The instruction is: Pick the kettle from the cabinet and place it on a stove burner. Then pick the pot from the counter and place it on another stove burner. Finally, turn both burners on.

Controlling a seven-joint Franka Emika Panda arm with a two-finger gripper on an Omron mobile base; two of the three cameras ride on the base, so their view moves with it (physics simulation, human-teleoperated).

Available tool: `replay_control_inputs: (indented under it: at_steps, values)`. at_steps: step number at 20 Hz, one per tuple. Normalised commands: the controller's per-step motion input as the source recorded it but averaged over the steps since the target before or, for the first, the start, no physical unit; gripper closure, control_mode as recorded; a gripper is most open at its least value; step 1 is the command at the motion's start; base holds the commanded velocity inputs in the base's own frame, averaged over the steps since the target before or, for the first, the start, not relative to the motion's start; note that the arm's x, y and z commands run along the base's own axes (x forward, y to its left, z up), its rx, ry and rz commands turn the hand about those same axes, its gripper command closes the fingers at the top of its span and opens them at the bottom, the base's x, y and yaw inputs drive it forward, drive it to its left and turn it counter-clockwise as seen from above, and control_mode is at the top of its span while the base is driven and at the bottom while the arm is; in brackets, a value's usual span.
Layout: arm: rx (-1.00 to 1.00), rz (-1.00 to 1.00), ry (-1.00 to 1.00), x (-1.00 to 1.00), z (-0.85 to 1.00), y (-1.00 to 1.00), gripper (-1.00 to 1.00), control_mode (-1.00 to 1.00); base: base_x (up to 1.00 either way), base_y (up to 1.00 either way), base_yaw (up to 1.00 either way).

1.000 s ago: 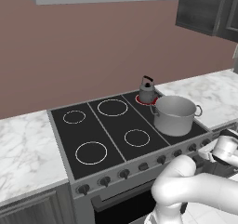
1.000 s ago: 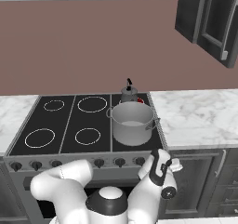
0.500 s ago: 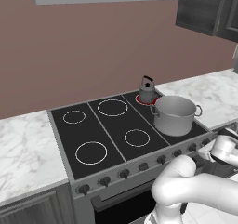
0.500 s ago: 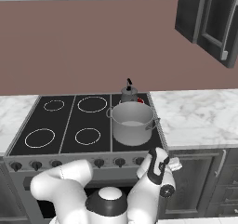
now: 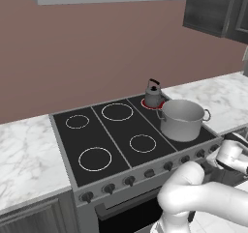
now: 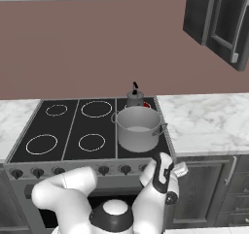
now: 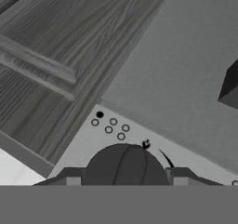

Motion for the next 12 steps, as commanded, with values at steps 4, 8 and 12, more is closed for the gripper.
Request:
replay_control_inputs:
  at_steps: [4,8,12]
  values:
    - [-0.31,0.07,-0.03,0.00,0.00,-0.02,1.00,-1.00,0.00,0.00,0.00]
    - [-0.32,0.07,-0.03,-0.01,0.00,0.00,1.00,-1.00,0.00,0.00,0.00]
    - [-0.30,0.07,0.00,0.00,0.00,0.00,1.00,-1.00,0.00,0.00,0.00]
